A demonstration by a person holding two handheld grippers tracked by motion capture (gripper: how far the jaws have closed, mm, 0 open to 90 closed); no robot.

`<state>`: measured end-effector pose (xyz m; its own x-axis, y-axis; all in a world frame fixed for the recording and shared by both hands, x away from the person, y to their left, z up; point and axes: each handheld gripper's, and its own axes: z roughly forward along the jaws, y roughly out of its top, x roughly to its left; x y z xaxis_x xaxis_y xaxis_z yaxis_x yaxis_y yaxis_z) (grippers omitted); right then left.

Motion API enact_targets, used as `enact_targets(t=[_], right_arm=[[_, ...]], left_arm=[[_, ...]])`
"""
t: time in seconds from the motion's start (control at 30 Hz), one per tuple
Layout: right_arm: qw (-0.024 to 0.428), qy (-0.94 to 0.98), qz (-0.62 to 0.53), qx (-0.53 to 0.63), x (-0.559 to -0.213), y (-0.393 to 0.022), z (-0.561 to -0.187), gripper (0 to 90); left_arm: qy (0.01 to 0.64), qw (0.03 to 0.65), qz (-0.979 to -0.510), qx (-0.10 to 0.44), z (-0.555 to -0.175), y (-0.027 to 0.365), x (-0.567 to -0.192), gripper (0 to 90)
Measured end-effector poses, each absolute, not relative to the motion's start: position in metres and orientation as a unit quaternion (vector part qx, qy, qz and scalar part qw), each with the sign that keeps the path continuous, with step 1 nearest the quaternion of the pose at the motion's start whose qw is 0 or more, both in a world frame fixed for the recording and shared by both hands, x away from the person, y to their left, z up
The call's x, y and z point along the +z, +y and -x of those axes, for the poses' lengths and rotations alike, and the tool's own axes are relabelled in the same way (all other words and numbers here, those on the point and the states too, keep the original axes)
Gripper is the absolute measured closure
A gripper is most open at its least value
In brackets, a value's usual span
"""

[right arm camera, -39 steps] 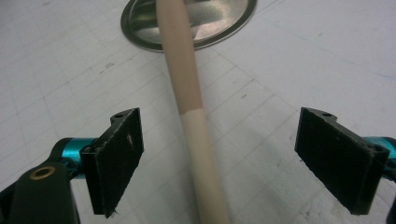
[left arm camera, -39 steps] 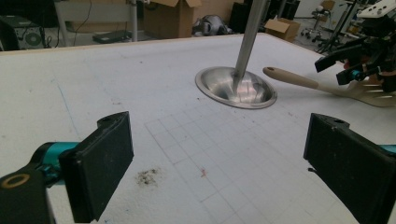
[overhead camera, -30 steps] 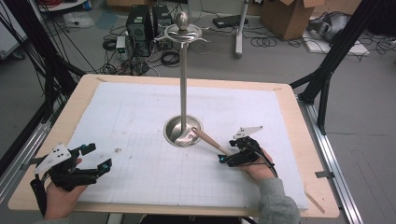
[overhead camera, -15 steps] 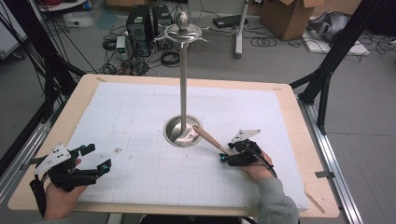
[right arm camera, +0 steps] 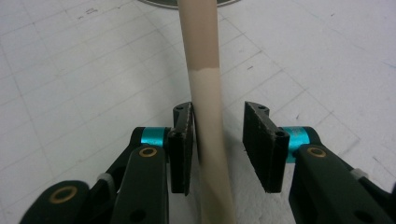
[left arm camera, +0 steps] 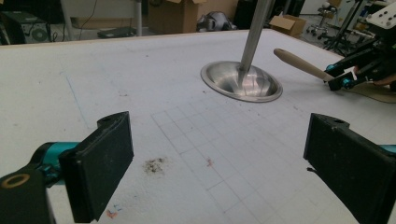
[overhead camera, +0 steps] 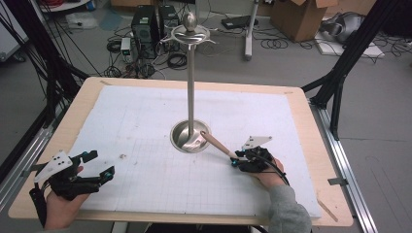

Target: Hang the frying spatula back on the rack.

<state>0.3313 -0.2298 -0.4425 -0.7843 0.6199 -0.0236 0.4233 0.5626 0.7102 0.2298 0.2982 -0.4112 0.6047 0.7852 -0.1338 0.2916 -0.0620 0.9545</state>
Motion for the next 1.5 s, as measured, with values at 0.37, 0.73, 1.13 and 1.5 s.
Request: enact_targets(t=[0.37, 0.73, 1.13, 1.5], right_arm=[[0.130, 0.877, -0.290, 0.360, -0.442, -0.229, -0.331, 76.9], [0.145, 0.878, -0.290, 0.353, -0.440, -0.227, -0.329, 77.6], [0.138, 0.857, -0.308, 0.390, -0.427, -0.239, -0.329, 77.7], [0.144, 0.842, -0.311, 0.417, -0.406, -0.247, -0.325, 77.7]], left_arm=[[0.389, 0.565, -0.694, 0.219, -0.229, 0.299, -0.412, 8.7], [0.391, 0.565, -0.692, 0.221, -0.229, 0.301, -0.411, 8.9], [0.392, 0.564, -0.693, 0.221, -0.229, 0.301, -0.412, 8.9], [0.392, 0.564, -0.693, 0.221, -0.229, 0.301, -0.412, 8.9]])
